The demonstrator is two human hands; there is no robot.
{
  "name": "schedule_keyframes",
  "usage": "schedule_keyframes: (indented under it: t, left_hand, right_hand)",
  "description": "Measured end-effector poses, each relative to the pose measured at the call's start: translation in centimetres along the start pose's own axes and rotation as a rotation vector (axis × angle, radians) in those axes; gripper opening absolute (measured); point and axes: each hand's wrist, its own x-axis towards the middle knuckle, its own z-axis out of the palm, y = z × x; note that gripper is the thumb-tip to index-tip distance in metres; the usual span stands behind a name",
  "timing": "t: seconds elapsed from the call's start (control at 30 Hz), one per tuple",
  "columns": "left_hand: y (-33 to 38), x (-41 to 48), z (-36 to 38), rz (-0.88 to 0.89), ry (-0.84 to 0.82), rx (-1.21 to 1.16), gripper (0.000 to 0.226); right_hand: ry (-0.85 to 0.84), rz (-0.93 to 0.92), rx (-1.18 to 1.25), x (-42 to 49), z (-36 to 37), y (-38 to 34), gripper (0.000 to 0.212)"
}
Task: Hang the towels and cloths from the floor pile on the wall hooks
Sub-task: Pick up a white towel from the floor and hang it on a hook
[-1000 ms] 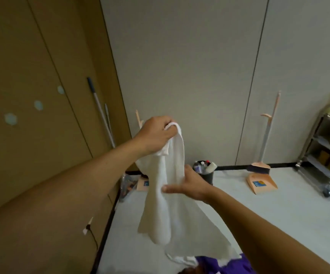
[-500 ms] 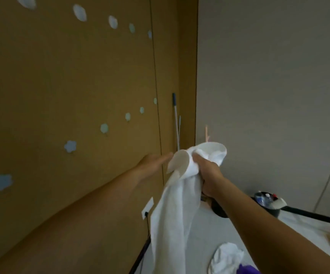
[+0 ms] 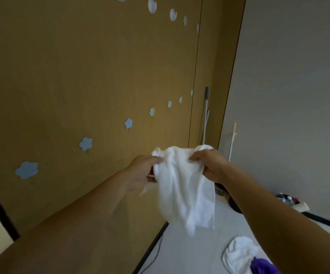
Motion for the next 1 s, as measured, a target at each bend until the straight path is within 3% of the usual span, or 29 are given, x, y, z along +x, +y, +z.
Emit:
schedule_keyframes:
  t: [0.13,0.23,0.3,0.37,0.47,0.57,0.67,0.8,0.87,0.93,1.0]
  left_hand:
    - [2.1,-1.1,-1.1,0.028,0.190,-0.147,0.017]
    - [3.6,-2.0,-2.2,0.065,0.197,-0.163,0.023]
    - [4.8,-2.5,-3.1,0.112,0.204,-0.189,0.017]
    - [5.7,-2.7,-3.8,0.156,0.208,-0.186,0.014]
    - [5.4,-2.9,-4.9,0.099,0.249,0.102,0.051]
    - [4.2,-3.5,-5.8,0.010,0.172,0.455,0.069]
    - [4.0,-3.6,-6.5,0.080,0.244,0.599,0.048]
    - [4.1,-4.1,-7.1,0.067,0.437,0.555,0.014]
    - [3.9,-4.3,-7.4,0.024,0.496,0.532,0.016]
    - [3.9,-4.8,-7.6,0.011,0.532,0.494,0.023]
    - [4.2,-5.4,-7.8,0.018,0.560,0.386,0.023]
  right_hand:
    - [0.100,0.135,-0.137,-2.1,-1.1,0.6,0.020]
    - [0.089,-0.075,0.030,-3.0,-2.8,-2.6,0.010]
    - [0.079,-0.218,0.152,-3.7,-3.9,-4.3,0.021]
    - [0.085,-0.160,0.052,-4.3,-4.8,-3.3,0.031]
    - [0.113,0.081,-0.367,-5.1,-5.4,-0.9,0.028]
    - [0.218,0.017,-0.237,-4.2,-7.0,-2.3,0.022]
    - [0.216,-0.071,-0.106,-3.0,-7.9,-3.5,0.024]
    - [0.209,0.068,-0.553,-2.7,-8.1,-1.4,0.017]
    - [0.204,0.034,-0.474,-2.3,-8.4,-2.1,0.009]
    - [0.215,-0.043,-0.243,-1.6,-8.6,-3.1,0.009]
    - [0.285,-0.069,-0.231,-1.1,-8.6,-3.0,0.016]
